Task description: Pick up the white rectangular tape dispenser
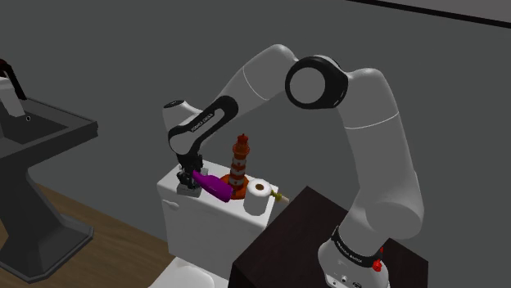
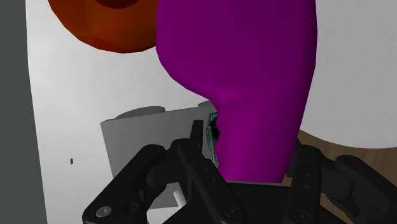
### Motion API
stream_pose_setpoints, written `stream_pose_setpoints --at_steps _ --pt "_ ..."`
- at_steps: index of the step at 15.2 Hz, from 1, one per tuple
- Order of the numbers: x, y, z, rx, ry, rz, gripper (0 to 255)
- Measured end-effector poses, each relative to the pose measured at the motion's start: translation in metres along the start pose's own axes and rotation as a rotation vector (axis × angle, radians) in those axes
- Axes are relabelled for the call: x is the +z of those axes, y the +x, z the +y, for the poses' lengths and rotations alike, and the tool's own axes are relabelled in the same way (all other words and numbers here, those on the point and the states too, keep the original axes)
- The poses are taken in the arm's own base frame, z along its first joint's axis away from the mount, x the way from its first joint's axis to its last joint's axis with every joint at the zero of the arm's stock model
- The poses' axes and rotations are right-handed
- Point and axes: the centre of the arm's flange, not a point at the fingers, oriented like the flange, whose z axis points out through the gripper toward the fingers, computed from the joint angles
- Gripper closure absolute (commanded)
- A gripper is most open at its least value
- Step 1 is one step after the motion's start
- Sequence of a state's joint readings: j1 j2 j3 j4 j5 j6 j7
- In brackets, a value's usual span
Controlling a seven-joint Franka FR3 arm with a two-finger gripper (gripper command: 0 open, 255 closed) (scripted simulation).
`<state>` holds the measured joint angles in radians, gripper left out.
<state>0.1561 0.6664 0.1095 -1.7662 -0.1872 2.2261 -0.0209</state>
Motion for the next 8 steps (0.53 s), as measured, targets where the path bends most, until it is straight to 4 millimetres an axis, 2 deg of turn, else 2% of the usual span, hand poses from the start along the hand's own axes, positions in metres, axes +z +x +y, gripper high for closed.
stream_pose_setpoints --at_steps 3,8 --pt "-0.002 0.0 0.0 0.0 0.0 0.0 255" --pt "-0.025 -0.004 0.001 0.0 0.0 0.001 255"
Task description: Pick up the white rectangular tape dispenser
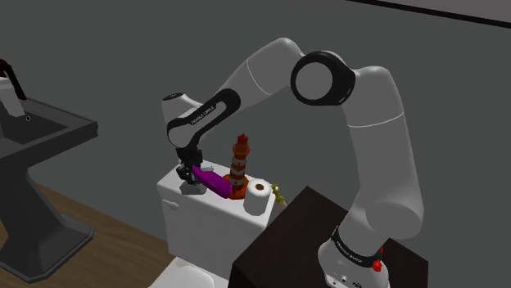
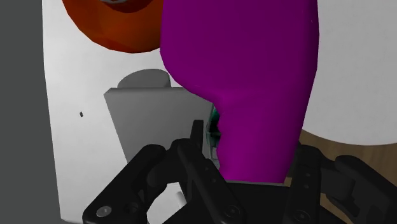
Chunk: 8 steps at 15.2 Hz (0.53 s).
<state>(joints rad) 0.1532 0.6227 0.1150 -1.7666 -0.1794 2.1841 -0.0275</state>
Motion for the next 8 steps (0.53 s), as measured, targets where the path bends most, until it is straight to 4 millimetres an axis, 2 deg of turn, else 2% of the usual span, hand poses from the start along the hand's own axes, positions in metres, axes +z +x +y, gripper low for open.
stream_pose_setpoints --at_steps 8 --pt "-0.041 -0.009 0.002 0.0 0.0 0.0 255"
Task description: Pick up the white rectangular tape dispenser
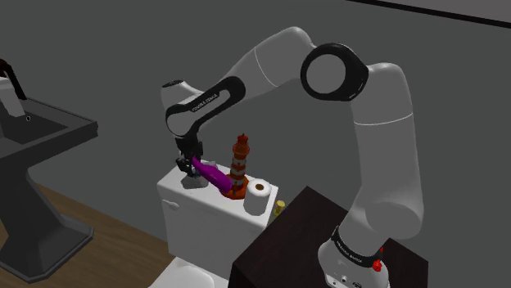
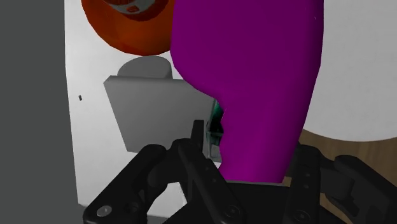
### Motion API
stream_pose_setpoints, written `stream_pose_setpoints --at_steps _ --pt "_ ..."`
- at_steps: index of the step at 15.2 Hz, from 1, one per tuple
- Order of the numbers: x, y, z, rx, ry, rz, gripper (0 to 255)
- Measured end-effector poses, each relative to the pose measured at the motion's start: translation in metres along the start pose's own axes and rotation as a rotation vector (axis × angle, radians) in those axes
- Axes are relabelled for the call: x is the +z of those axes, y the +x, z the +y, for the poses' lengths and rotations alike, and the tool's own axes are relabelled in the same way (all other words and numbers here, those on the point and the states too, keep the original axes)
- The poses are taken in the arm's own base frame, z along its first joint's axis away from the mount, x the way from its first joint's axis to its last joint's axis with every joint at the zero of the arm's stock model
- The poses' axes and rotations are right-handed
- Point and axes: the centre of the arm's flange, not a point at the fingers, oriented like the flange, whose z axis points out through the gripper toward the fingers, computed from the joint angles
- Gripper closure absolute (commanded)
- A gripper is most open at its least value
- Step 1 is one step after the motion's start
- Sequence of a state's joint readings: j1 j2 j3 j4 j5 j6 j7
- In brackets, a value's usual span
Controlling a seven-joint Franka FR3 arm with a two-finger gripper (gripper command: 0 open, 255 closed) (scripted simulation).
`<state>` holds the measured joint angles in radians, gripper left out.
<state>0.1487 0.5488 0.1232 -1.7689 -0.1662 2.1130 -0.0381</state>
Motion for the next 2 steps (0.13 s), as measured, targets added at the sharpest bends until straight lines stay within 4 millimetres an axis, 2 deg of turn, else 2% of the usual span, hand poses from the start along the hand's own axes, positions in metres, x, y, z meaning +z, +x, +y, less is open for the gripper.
stream_pose_setpoints --at_steps 2 --pt "-0.0085 -0.0008 0.0011 0.0 0.0 0.0 255"
